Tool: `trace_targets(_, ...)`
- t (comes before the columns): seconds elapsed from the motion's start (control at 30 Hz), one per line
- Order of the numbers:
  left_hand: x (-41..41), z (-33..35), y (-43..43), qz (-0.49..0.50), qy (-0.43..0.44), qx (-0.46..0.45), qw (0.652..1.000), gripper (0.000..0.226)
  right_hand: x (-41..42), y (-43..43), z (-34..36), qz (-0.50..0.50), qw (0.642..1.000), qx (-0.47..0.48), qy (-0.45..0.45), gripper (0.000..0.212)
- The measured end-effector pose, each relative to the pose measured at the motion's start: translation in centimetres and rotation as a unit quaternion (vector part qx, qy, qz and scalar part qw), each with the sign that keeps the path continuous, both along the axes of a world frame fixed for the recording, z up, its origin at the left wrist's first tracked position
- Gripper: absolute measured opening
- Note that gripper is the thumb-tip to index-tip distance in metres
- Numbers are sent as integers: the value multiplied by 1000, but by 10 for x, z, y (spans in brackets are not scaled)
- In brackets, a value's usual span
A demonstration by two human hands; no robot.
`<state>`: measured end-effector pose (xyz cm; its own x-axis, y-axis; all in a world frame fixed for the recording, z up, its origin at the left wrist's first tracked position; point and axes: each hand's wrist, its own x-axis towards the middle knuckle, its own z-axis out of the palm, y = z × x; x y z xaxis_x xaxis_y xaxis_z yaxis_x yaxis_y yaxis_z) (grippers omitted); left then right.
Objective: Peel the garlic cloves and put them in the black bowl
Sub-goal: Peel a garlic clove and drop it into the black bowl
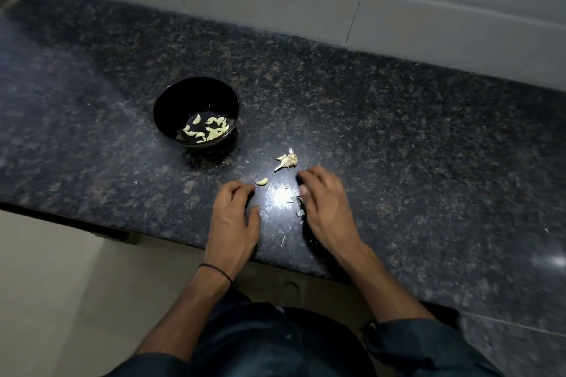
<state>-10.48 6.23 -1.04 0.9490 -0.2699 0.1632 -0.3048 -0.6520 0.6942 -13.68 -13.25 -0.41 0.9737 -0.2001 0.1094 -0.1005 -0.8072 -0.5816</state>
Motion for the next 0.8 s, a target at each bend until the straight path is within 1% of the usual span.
trace_targets(0.1,-3,-3,0,5,-7,7,1000,35,-11,13,2,78,996,-38,20,48)
trace_targets(0.2,-5,-6,2,6,-8,-4,1000,35,-31,22,3,151,985,-81,33,62)
trace_targets(0.23,-5,-6,2,9,-5,-8,1000,34,-37,23,3,170,980,-96,29,61)
trace_targets(0.3,-7,-6,2,14,1,-16,1000,32,-46,22,-4,184,978,-100,-9,45)
trace_targets(0.37,-7,-6,1,19,3,-26,999,30,-52,18,-13,168,981,-75,-57,28)
trace_targets(0.43,-6,-7,0,22,2,-35,999,28,-54,14,-20,157,982,-68,-83,22)
trace_targets(0.47,-6,-7,0,23,1,-38,999,27,-55,13,-21,156,981,-70,-94,22)
trace_targets(0.57,-7,-7,0,25,-6,-47,999,26,-53,12,-19,162,977,-68,-118,32)
trace_targets(0.7,-8,-7,0,27,-10,-59,998,25,-50,8,-19,181,973,-80,-115,25)
trace_targets(0.8,-7,-8,0,28,-10,-65,997,25,-48,6,-13,193,970,-97,-114,25)
